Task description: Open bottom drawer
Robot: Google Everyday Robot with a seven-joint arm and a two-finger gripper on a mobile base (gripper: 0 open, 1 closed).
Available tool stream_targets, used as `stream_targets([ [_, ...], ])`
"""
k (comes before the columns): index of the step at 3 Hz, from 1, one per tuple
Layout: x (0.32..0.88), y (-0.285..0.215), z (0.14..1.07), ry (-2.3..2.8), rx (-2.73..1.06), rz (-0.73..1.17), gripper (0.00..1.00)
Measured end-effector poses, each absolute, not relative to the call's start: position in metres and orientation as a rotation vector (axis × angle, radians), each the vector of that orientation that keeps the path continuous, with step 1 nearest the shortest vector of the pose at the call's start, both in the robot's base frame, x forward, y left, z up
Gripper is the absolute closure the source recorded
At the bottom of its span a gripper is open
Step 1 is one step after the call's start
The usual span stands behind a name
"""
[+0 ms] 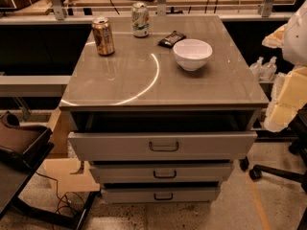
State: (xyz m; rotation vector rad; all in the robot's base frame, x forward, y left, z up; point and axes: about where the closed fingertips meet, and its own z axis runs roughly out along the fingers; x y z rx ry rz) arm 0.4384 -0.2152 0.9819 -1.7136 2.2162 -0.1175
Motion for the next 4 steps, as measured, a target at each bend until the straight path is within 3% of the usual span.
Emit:
stream_targets([
  [2, 0.427, -0.222, 0.958, 2.265, -1.694, -0.117, 0.0],
  [4, 0.369, -0.257, 0.865, 2.305, -1.713, -0.211, 0.0],
])
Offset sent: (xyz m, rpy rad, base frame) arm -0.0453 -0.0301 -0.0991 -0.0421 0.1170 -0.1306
